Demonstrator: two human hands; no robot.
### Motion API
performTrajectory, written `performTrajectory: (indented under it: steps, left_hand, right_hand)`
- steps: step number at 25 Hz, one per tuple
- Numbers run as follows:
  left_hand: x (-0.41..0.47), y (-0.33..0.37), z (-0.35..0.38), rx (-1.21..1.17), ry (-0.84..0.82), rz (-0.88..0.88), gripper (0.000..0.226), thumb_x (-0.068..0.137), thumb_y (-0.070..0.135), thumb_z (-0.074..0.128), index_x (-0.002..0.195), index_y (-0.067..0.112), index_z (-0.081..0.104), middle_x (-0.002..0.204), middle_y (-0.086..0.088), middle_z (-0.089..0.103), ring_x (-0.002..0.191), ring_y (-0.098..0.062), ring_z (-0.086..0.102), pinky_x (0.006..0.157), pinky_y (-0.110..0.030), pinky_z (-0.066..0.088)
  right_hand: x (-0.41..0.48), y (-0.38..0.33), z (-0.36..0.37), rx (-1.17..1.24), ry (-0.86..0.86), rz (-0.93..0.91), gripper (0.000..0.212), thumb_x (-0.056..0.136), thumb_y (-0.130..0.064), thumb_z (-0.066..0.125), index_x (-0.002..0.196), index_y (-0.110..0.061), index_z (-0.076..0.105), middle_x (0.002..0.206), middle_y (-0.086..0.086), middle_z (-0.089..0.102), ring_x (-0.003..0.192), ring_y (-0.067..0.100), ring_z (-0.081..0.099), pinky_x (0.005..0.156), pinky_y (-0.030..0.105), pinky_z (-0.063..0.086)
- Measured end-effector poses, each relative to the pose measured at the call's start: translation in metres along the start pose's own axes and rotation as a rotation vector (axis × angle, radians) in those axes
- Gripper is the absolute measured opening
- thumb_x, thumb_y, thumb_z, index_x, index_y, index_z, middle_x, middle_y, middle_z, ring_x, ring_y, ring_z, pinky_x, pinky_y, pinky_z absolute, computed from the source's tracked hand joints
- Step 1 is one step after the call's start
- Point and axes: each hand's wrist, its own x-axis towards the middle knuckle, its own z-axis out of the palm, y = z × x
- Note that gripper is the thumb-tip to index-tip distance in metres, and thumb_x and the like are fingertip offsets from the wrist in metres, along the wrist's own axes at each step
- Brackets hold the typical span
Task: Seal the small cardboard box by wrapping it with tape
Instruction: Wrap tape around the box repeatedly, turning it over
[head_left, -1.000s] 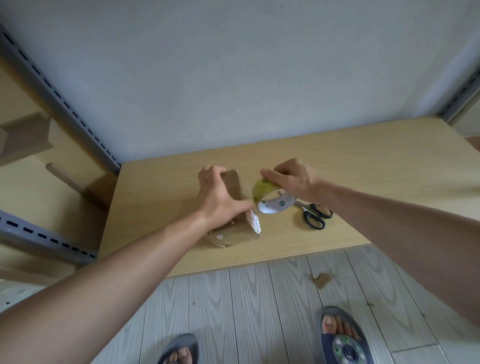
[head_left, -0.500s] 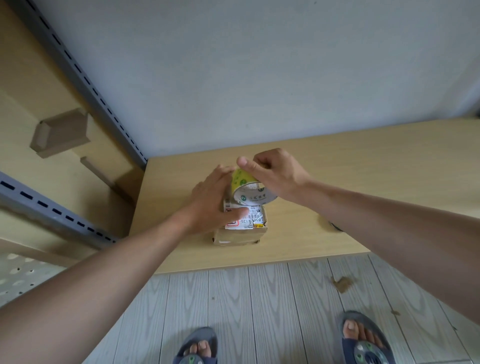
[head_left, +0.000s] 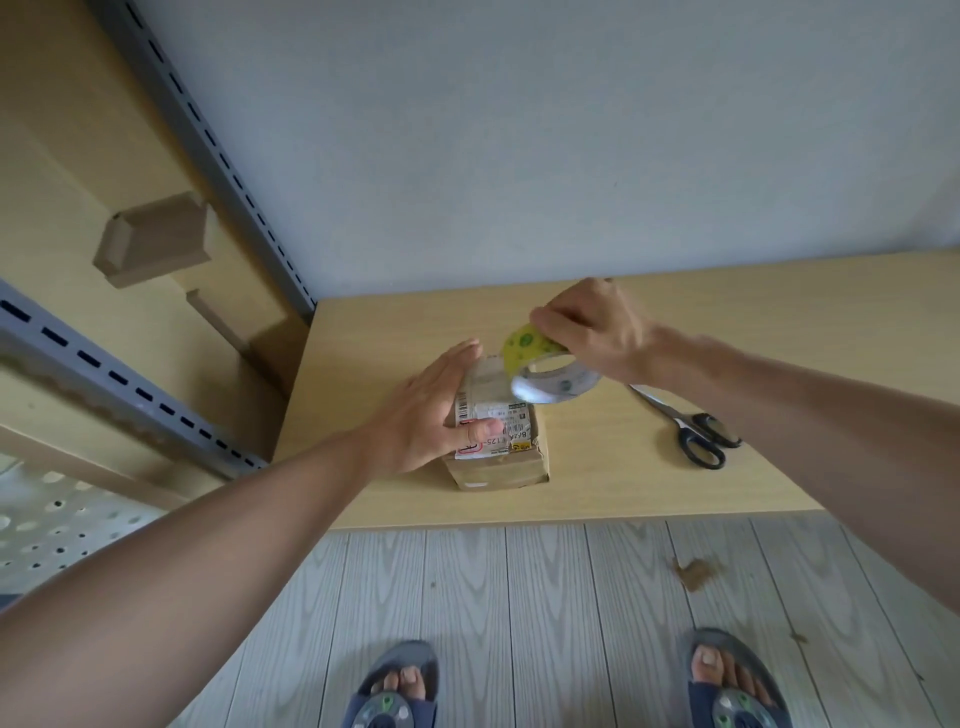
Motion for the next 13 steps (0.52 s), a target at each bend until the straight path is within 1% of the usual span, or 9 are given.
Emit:
performTrajectory:
  steps: [1, 2, 4, 6, 8, 10, 13]
  left_hand:
    - [-0.001, -0.001, 0.0, 0.013, -0.015, -0.02, 0.108, 0.08, 0.087, 0.04, 0.161, 0.028, 0.001, 0.17, 0.013, 0.0, 0.154, -0.001, 0.002, 0.125, -0.048, 0.018]
    - [-0.002, -0.001, 0.0, 0.021, -0.026, -0.025, 0.11, 0.079, 0.088, 0.039, 0.161, 0.027, -0.002, 0.169, 0.014, -0.003, 0.152, 0.003, -0.002, 0.127, -0.045, 0.015]
    - [-0.002, 0.001, -0.001, 0.042, -0.041, -0.01, 0.111, 0.08, 0.089, 0.036, 0.161, 0.025, -0.005, 0.169, 0.013, -0.007, 0.149, 0.006, -0.005, 0.127, -0.038, 0.011]
    - [-0.002, 0.002, -0.001, 0.052, -0.044, 0.004, 0.11, 0.082, 0.086, 0.037, 0.161, 0.023, -0.006, 0.169, 0.011, -0.008, 0.148, 0.007, -0.007, 0.127, -0.033, 0.009]
    - [-0.003, 0.002, -0.002, 0.067, -0.048, 0.014, 0.109, 0.084, 0.083, 0.037, 0.161, 0.022, -0.009, 0.169, 0.011, -0.011, 0.148, 0.006, -0.009, 0.126, -0.032, 0.007]
    - [-0.004, 0.004, -0.003, 0.082, -0.057, 0.021, 0.109, 0.083, 0.084, 0.034, 0.161, 0.022, -0.011, 0.168, 0.011, -0.014, 0.149, 0.005, -0.01, 0.124, -0.032, 0.004]
    - [-0.004, 0.006, -0.005, 0.094, -0.073, 0.024, 0.115, 0.076, 0.093, 0.025, 0.161, 0.022, -0.01, 0.169, 0.011, -0.013, 0.15, 0.003, -0.009, 0.125, -0.034, 0.004]
  right_hand:
    - [-0.005, 0.008, -0.004, -0.078, -0.025, 0.01, 0.055, 0.098, -0.034, 0.054, 0.049, -0.017, 0.037, 0.047, -0.003, 0.032, 0.044, 0.016, 0.028, 0.045, 0.03, 0.023]
    - [-0.012, 0.017, -0.005, -0.13, -0.056, 0.055, 0.055, 0.098, -0.037, 0.056, 0.049, -0.015, 0.043, 0.046, -0.002, 0.037, 0.043, 0.016, 0.031, 0.045, 0.028, 0.025]
    - [-0.022, 0.034, -0.005, -0.161, -0.094, 0.166, 0.055, 0.096, -0.043, 0.057, 0.055, -0.007, 0.055, 0.048, 0.001, 0.048, 0.043, 0.016, 0.04, 0.045, 0.026, 0.031]
    - [-0.026, 0.042, 0.001, -0.159, -0.103, 0.206, 0.056, 0.095, -0.045, 0.058, 0.057, -0.004, 0.056, 0.05, 0.004, 0.052, 0.044, 0.016, 0.041, 0.046, 0.026, 0.032]
    - [-0.028, 0.045, 0.007, -0.154, -0.103, 0.208, 0.056, 0.096, -0.045, 0.059, 0.058, -0.004, 0.056, 0.052, 0.01, 0.054, 0.046, 0.017, 0.042, 0.046, 0.027, 0.032]
    - [-0.031, 0.049, 0.013, -0.117, -0.111, 0.232, 0.058, 0.096, -0.045, 0.058, 0.064, 0.003, 0.058, 0.056, 0.016, 0.056, 0.049, 0.02, 0.044, 0.047, 0.027, 0.032]
    - [-0.036, 0.054, 0.018, -0.056, -0.113, 0.297, 0.061, 0.096, -0.048, 0.057, 0.067, 0.006, 0.055, 0.058, 0.009, 0.051, 0.052, 0.021, 0.042, 0.048, 0.027, 0.03]
